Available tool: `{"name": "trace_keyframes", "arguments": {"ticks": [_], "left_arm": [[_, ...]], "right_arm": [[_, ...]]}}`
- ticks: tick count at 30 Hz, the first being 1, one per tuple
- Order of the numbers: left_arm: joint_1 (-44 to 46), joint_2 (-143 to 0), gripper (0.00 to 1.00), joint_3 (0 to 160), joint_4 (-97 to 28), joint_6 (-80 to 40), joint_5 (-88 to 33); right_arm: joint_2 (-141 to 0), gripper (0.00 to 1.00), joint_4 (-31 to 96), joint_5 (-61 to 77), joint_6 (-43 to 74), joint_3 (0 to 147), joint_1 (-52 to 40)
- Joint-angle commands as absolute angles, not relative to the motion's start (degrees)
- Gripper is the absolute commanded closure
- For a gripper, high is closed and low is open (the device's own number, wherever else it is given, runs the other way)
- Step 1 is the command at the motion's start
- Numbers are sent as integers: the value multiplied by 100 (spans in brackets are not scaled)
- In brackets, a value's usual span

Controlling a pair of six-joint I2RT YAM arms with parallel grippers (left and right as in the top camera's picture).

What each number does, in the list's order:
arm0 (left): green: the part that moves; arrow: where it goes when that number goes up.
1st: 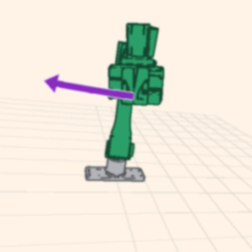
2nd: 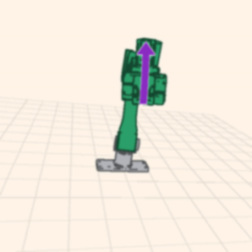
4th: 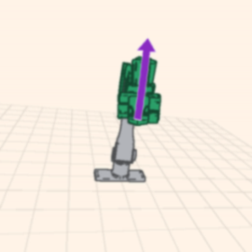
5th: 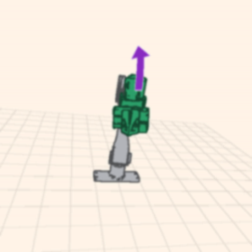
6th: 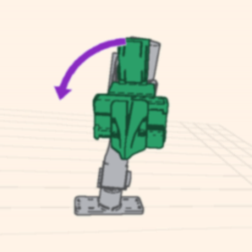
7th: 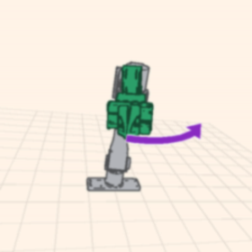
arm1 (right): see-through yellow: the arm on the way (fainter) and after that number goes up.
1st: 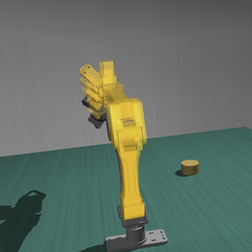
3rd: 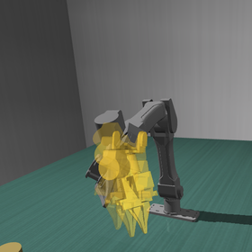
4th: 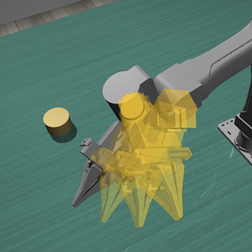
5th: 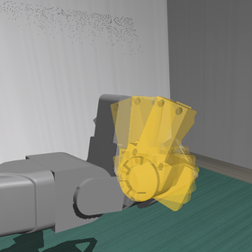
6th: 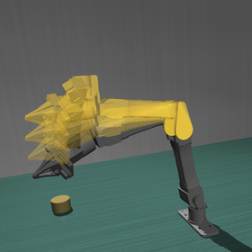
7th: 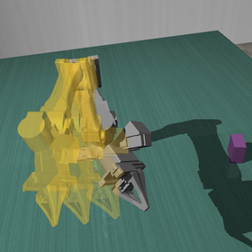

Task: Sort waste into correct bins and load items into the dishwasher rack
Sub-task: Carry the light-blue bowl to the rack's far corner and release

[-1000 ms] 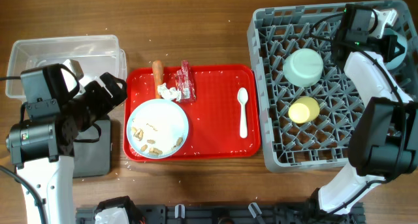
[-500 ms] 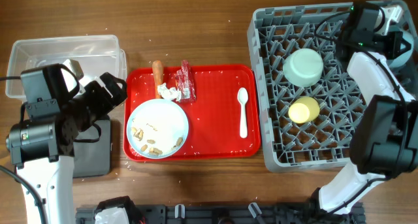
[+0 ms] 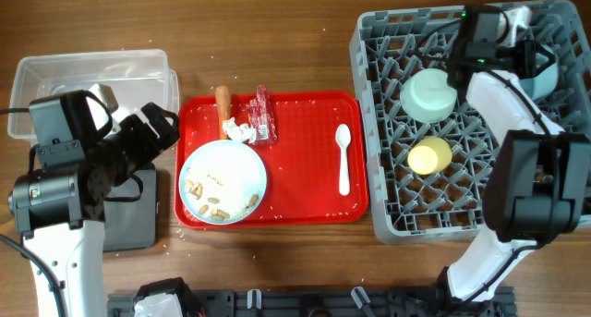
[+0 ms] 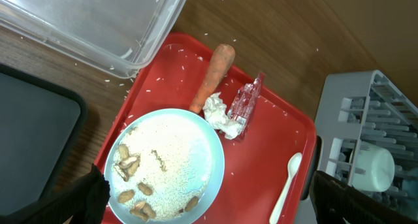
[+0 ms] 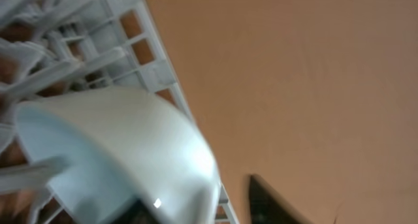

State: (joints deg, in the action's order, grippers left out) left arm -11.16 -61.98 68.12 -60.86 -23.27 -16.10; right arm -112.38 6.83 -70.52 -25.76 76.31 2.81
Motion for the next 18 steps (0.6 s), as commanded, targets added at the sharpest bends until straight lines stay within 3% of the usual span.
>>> {"name": "trace_keyframes", "arguments": {"ticks": [1, 11, 18], "left_arm": [[-1149, -6204, 0, 6906, -6075, -2359, -1553], [-1149, -6204, 0, 6906, -6075, -2362, -1553], [-1149, -6204, 0, 6906, -6075, -2362, -1553]], "right_arm": [[-11279, 26, 696, -6936, -2545, 7640, -36], [-10453, 19, 668, -6462, -2543, 7662, -939], [-9417, 19, 1354, -6353, -2084, 7660, -2276]]}}
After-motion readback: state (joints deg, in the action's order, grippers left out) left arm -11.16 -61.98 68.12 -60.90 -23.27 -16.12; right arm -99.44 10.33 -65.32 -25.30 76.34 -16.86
